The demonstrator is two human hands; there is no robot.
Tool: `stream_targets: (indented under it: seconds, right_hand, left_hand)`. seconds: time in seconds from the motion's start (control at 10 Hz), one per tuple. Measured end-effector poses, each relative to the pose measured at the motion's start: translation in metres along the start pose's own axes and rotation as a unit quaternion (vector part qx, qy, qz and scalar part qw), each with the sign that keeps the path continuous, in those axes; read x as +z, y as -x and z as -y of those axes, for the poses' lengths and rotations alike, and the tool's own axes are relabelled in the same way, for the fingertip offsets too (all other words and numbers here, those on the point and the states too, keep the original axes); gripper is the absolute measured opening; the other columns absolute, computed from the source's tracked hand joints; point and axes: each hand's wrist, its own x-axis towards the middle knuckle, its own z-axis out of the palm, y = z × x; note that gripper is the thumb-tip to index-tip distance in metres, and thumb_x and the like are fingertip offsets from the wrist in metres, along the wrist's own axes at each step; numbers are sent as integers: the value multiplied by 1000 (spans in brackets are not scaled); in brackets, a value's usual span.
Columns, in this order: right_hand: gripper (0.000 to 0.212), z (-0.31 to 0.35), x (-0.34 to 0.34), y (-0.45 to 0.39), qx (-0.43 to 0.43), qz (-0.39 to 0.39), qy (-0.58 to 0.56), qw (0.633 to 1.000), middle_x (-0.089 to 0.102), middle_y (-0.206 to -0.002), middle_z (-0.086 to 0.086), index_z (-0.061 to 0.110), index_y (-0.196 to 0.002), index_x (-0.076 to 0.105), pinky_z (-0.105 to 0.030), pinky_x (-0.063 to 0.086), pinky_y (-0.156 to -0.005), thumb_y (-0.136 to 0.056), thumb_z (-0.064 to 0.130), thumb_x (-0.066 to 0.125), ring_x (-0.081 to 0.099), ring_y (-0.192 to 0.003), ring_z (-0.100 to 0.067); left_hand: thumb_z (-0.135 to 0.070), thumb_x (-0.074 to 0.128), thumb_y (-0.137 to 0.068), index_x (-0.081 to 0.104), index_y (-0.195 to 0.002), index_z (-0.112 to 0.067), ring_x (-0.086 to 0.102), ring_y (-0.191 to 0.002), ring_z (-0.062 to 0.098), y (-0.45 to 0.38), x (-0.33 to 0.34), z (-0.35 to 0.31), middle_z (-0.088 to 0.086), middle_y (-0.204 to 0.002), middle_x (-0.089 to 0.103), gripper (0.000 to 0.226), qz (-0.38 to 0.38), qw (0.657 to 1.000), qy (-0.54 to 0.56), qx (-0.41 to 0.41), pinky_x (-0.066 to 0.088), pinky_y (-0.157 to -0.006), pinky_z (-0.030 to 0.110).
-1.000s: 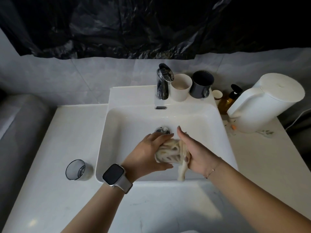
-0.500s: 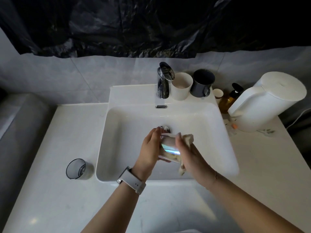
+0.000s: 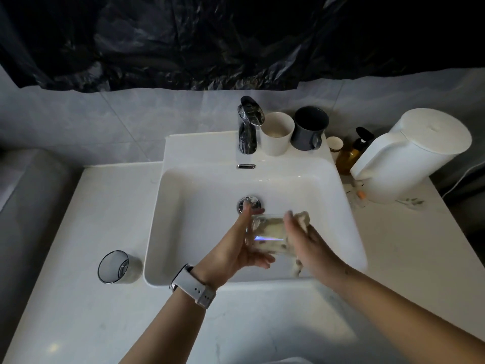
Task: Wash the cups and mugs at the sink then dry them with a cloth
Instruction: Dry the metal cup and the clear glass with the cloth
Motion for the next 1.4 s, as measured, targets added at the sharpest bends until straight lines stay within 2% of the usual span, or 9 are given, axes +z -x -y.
stream_targets:
  seconds: [0.2,0.3,0.4,0.5,0.8,0.9,1.1,1.2,1.4]
  right_hand:
    - [66,8,14,-17,120,22,-243,962,66,-91,-10,17,-98,70,-29,50,-76,-78,75,47,65,-102,-34]
    - [44,11,18,-5,28,34,-159,986,52,-51,16,26,-71,52,-22,34,-50,-90,63,37,47,-46,-1]
    - [41,7,22,1,-190,31,-15,981,62,-64,23,22,-80,62,-21,44,-68,-89,59,48,59,-71,4]
    - [34,-3,10,0,-352,129,332,866,64,-83,17,25,-83,64,-27,47,-81,-80,59,60,57,-89,0]
    - [52,4,14,-5,45,-34,-7,998,55,-68,9,22,-85,55,-27,45,-51,-79,71,36,57,-58,-6]
    - [72,6,25,-12,179,-26,-139,974,65,-118,-21,14,-114,51,-53,49,-93,-79,76,38,63,-104,-39]
    - [54,14,31,2,-69,8,87,994,63,-63,6,15,-79,61,-22,48,-52,-85,66,47,61,-57,-5]
    - [49,20,19,3,-256,114,306,910,62,-67,7,10,-63,59,-15,42,-73,-88,52,57,61,-76,-6]
    - [59,25,9,0,-114,93,206,967,61,-64,-10,2,-73,53,-20,43,-52,-85,59,48,56,-60,-12]
  left_hand:
    - [-55,44,-91,57,-106,-31,62,-84,20,-6,-9,25,-5,-92,64,32,-149,913,-227,304,53,-68,30]
    - [-45,40,-97,60,-97,-16,59,-57,22,-5,1,4,10,-75,58,36,-168,960,-116,191,48,-42,29]
    - [-43,40,-101,64,-95,-12,57,-50,22,-6,0,-11,12,-73,60,40,-140,985,-97,-18,45,-41,23]
    - [-41,43,-97,67,-89,-13,56,-51,23,-6,-3,-8,8,-67,63,37,-11,989,30,-144,45,-47,21]
    - [-61,39,-97,54,-115,-22,54,-53,22,-2,0,23,5,-83,64,46,-39,998,-48,11,40,-44,23]
    - [-61,41,-91,47,-105,-28,59,-55,16,5,3,32,1,-82,69,36,-141,965,-139,171,42,-44,25]
    - [-48,42,-97,57,-89,-13,46,-37,17,2,-4,11,5,-62,53,38,-118,991,45,-47,30,-36,14]
    - [-42,57,-79,64,-72,-10,46,-40,13,7,-12,8,2,-55,51,34,63,966,173,-181,29,-32,12]
    - [-64,49,-88,68,-96,-13,52,-45,19,11,-9,24,9,-82,62,55,99,936,281,-188,36,-33,17]
